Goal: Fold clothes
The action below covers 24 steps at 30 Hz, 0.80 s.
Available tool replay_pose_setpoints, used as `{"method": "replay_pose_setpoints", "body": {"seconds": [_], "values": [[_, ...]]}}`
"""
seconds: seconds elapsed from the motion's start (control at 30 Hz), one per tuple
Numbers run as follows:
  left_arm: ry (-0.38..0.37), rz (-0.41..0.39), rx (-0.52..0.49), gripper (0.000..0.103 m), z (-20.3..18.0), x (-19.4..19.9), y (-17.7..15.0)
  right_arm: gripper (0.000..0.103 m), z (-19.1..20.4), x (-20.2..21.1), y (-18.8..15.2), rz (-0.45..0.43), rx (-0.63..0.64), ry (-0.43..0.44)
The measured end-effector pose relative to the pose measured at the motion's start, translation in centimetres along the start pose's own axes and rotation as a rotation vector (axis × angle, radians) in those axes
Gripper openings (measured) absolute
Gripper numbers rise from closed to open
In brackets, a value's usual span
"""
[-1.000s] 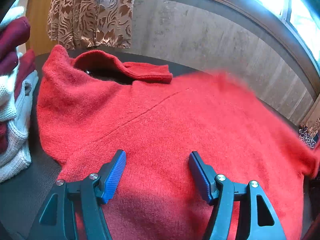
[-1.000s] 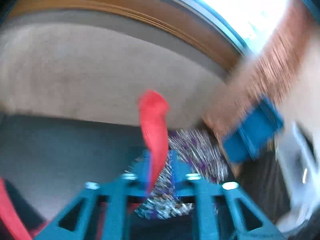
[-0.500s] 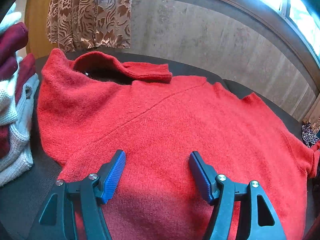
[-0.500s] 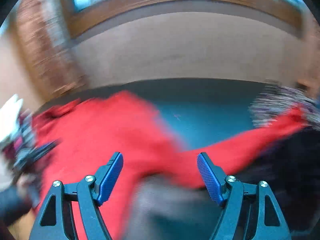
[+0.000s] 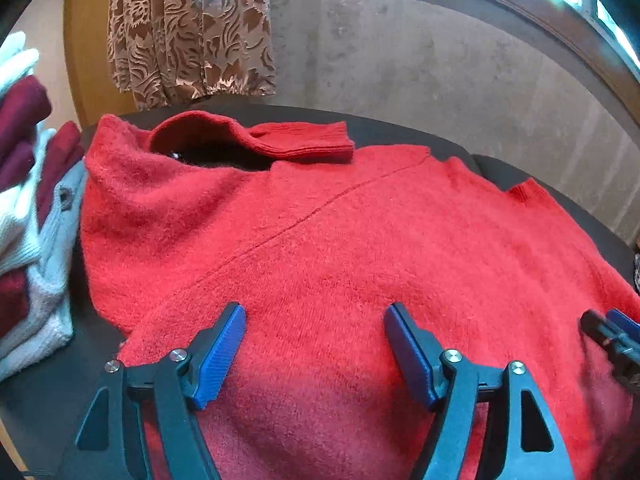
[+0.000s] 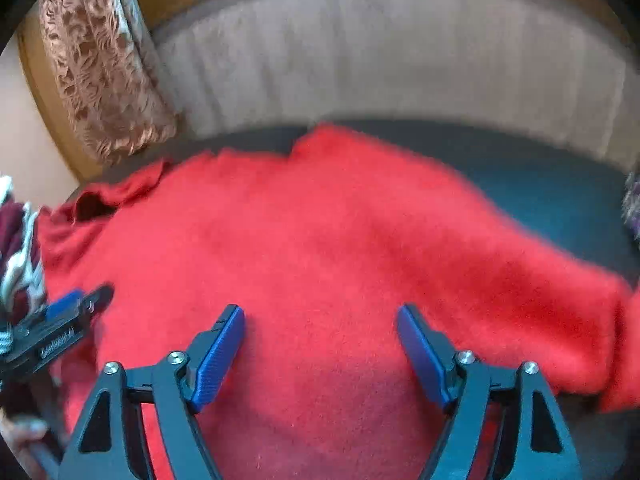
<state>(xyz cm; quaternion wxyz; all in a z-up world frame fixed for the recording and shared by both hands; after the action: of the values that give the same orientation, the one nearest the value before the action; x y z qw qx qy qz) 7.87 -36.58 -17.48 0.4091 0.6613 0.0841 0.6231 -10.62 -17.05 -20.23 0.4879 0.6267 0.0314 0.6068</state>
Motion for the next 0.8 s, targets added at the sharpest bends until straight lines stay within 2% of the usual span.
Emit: {"method": "replay_pose_setpoints", "body": {"seconds": [0.1, 0.23, 0.47, 0.6, 0.63, 0.7, 0.8], "values": [[-0.002, -0.002, -0.013, 0.076, -1.6, -0.8, 1.2, 0.09, -2.0, -1.5, 1.4, 0.022, -0.003, -0.025], [-0.025, -0.011, -0.024, 0.076, -3.1, -1.9, 2.5, 0.103, -3.6, -2.8, 2.5, 0.033, -0.016, -0.045], [-0.037, -0.022, -0.022, 0.076, -3.8, -2.6, 3.2, 0.103, -4.1, -2.3, 2.6, 0.012, -0.057, 0.001], [-0.035, -0.019, -0.01, 0.076, -3.9, -2.6, 3.2, 0.102, -3.2, -0.1, 2.4, -0.004, -0.015, 0.089], [-0.037, -0.018, -0.009, 0.076, -3.9, -2.7, 3.2, 0.102, -2.7, 0.6, 2.5, -0.011, 0.04, 0.075], [-0.037, -0.019, -0.007, 0.076, -4.0, -2.6, 3.1, 0.102, -2.0, 4.1, 1.4, -0.049, 0.24, 0.009], [-0.039, -0.02, -0.004, 0.076, -4.0, -2.6, 3.0, 0.103, -2.8, 9.0, -1.0, -0.046, 0.558, -0.147]]}}
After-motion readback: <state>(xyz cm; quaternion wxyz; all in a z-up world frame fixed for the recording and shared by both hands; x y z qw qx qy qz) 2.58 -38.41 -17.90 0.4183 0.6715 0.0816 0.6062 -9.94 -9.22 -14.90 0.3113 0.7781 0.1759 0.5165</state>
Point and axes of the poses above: each gripper's, at about its wrist camera, not at the fingertips, and x roughly against the way its jaws point, z to its left, y to its top, the point moved 6 cm from there along -x, roughly the way its jaws point, and after that the axes turned 13 degrees about y, right-handed, at the moved point
